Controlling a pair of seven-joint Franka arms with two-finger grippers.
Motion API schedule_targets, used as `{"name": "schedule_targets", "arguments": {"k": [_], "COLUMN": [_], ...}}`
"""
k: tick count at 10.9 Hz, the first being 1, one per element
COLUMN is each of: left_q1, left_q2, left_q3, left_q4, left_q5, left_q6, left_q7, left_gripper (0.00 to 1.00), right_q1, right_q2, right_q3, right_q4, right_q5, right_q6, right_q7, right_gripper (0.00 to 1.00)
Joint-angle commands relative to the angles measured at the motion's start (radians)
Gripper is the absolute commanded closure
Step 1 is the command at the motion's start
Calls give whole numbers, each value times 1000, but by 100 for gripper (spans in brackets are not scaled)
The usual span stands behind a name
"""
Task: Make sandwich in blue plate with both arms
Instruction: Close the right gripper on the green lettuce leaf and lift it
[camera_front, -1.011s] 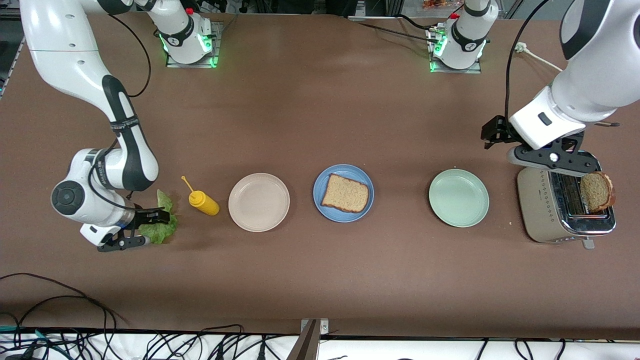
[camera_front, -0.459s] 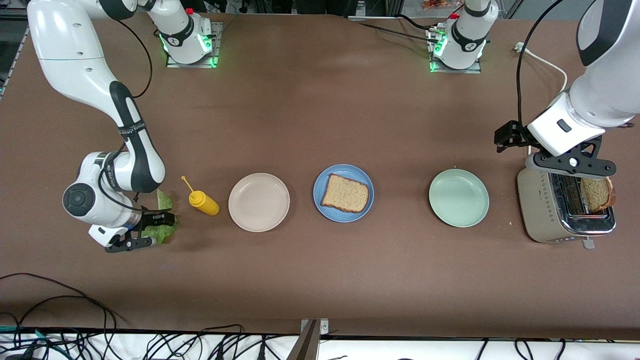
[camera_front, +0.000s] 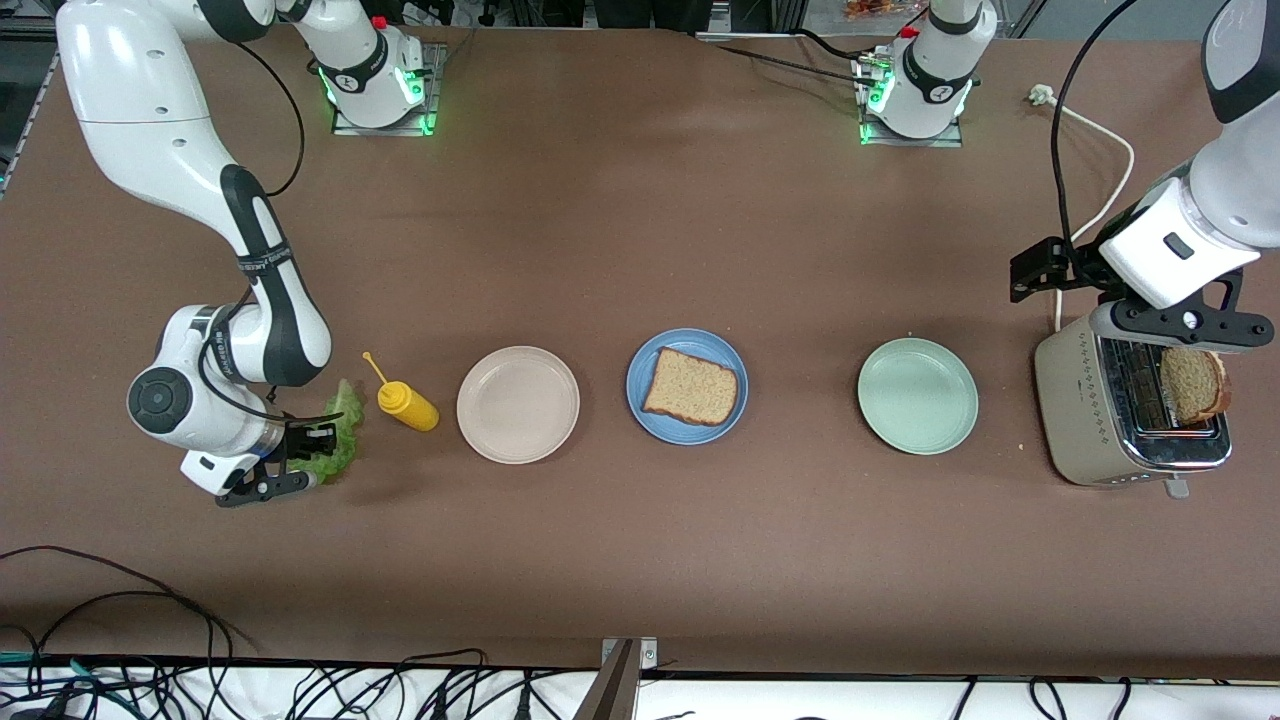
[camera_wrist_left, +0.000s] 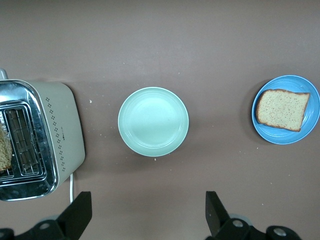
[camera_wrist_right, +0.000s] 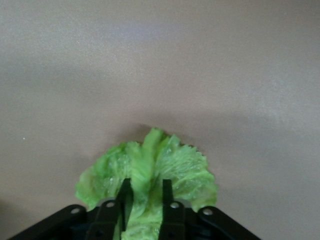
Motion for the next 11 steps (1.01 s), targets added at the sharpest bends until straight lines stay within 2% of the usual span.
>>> {"name": "schedule_targets", "arguments": {"k": [1, 3, 7, 11], "left_q1": [17, 15, 8, 8], "left_q2": [-153, -156, -161, -161], "left_q3": [-10, -13, -27, -25], "left_q4": [-218, -220, -178, -173], "left_q5": [-21, -15, -13, -24], "left_q6": [140, 144, 49, 37], "left_q7": [3, -8, -2, -9], "left_gripper": [0, 0, 0, 0], "right_q1": [-4, -6, 0, 17], "right_q2": [3, -9, -133, -230], "right_q3": [0, 4, 27, 29], "right_q4": [8, 11, 8, 5], "right_q5": [15, 15, 15, 15], "right_q6": [0, -47, -217, -340], "right_q7": [-36, -36, -35, -38], "right_gripper": [100, 100, 100, 100]}}
